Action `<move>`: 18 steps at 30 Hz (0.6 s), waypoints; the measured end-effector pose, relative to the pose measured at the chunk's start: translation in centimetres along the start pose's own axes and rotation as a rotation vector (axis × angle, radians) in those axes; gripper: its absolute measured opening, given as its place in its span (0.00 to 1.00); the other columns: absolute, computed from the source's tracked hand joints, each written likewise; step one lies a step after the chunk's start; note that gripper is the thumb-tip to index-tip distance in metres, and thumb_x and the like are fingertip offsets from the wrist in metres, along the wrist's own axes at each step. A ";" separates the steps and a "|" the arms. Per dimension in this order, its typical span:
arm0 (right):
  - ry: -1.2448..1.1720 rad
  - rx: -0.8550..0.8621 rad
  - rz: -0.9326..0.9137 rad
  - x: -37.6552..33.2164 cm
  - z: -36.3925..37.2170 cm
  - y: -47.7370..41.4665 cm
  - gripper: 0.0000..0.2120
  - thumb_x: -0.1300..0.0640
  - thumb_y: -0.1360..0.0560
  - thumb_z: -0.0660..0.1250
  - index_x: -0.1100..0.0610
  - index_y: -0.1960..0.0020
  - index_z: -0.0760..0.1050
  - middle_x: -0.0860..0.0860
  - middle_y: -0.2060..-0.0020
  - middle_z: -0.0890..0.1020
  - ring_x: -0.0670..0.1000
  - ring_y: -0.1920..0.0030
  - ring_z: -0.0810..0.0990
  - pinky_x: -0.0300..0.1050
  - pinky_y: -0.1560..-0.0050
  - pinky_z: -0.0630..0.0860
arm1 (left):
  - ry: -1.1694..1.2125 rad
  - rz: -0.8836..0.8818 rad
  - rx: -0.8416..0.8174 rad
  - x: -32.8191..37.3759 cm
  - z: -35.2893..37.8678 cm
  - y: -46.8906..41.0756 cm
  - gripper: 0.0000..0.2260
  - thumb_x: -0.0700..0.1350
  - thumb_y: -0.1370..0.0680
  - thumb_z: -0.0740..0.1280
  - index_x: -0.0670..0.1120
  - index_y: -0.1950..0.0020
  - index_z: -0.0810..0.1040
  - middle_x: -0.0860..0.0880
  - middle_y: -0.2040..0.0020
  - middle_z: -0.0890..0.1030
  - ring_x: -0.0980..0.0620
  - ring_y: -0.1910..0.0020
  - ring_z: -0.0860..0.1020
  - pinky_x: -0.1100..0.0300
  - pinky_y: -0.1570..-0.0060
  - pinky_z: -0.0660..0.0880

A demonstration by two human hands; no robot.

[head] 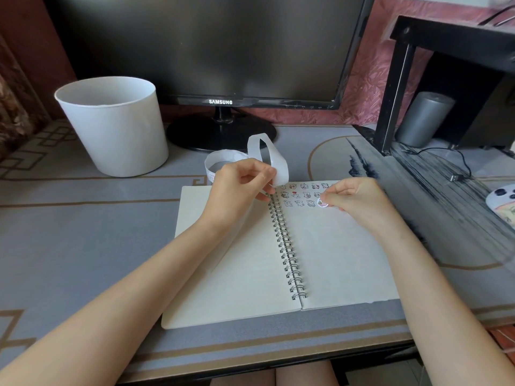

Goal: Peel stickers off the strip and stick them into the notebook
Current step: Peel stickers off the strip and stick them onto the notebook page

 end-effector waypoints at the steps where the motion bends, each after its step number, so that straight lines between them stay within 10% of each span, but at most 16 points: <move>1: 0.005 0.001 0.001 0.1 0.0 0.0 0.01 0.62 0.30 0.72 0.57 0.59 0.80 0.49 0.69 0.81 0.35 0.77 0.72 0.26 0.76 0.64 | -0.001 0.000 -0.001 0.0 0.0 0.0 0.08 0.39 0.21 0.65 0.41 0.59 0.79 0.52 0.66 0.80 0.55 0.64 0.80 0.63 0.63 0.78; 18: 0.060 0.015 -0.020 0.2 0.3 -0.1 0.02 0.60 0.30 0.72 0.56 0.60 0.80 0.48 0.67 0.82 0.43 0.66 0.76 0.36 0.69 0.68 | 0.013 -0.008 0.018 -0.1 -0.1 0.0 0.07 0.40 0.21 0.65 0.37 0.56 0.80 0.47 0.63 0.81 0.55 0.64 0.80 0.61 0.61 0.79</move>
Point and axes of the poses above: each hand's wrist, its own y-axis away from the middle knuckle, its own z-axis out of the palm, x = y × z, the point moved 6 cm from there along -y, towards the middle knuckle
